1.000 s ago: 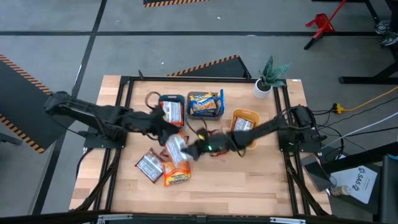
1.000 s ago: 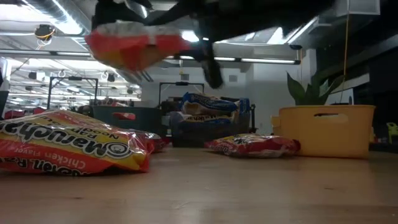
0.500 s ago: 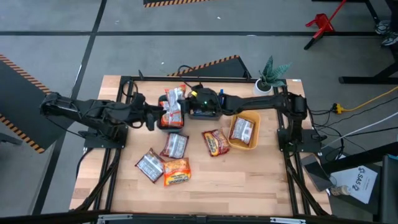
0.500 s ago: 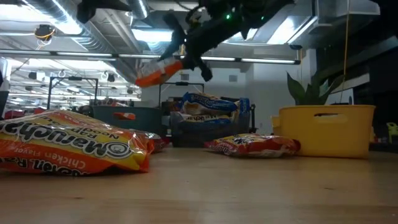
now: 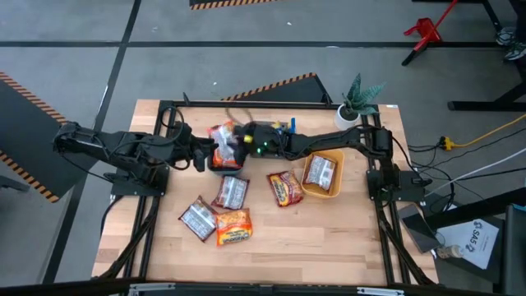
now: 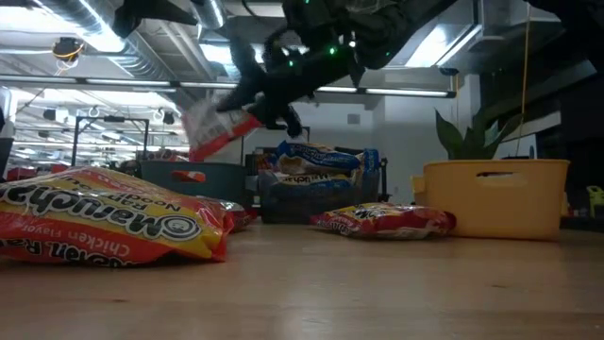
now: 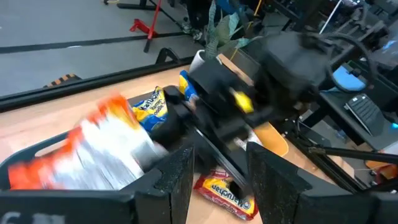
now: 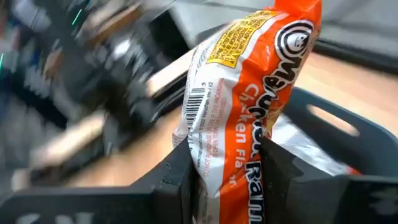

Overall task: Sort Maruchan noodles
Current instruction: Put the orange noodle pack into the blue bin

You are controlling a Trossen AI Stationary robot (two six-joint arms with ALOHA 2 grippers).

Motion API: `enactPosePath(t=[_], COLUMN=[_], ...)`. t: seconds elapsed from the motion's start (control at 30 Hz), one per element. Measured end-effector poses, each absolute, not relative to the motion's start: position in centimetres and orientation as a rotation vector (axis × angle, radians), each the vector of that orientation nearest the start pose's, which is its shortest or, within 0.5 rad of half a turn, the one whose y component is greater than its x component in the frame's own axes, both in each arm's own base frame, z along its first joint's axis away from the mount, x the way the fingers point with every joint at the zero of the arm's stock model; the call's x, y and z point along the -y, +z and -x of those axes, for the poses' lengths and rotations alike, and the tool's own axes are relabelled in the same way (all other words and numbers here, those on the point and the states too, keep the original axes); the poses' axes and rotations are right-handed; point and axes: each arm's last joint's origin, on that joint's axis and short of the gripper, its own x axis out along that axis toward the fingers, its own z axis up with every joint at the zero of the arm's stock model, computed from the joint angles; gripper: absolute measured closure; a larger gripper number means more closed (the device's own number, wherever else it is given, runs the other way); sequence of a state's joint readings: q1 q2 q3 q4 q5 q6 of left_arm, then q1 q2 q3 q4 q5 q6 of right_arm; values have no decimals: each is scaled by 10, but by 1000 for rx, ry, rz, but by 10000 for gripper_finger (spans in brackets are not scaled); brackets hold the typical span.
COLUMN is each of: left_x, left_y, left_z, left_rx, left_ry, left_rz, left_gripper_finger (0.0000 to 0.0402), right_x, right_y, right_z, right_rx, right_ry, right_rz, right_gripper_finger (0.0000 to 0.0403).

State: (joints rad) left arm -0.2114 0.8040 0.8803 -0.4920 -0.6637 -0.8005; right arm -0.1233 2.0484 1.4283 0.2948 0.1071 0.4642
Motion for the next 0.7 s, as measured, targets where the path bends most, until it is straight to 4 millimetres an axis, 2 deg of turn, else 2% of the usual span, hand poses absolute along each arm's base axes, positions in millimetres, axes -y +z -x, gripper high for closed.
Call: enactPosePath(t=[0.07, 0.17, 0.37, 0.47, 0.7], left_x=[16, 16, 15, 15, 15], left_y=[335, 335, 333, 333, 332], left_z=[-159, -159, -158, -158, -157], left_rx=[-181, -182, -196, -196, -199], left_ry=[569, 574, 599, 609, 613], left_rz=[597, 595, 577, 571, 568], left_gripper_finger=[260, 260, 260, 260, 261], right_x=[58, 59, 55, 53, 43], right_y=[213, 213, 209, 210, 201], right_z=[-464, -463, -469, -471, -475], right_rx=[-289, -298, -249, -229, -230], right_ry=[-252, -226, -171, -108, -119], right_rz=[-390, -375, -214, -213, -156], right_gripper_finger=[294, 294, 294, 294, 294])
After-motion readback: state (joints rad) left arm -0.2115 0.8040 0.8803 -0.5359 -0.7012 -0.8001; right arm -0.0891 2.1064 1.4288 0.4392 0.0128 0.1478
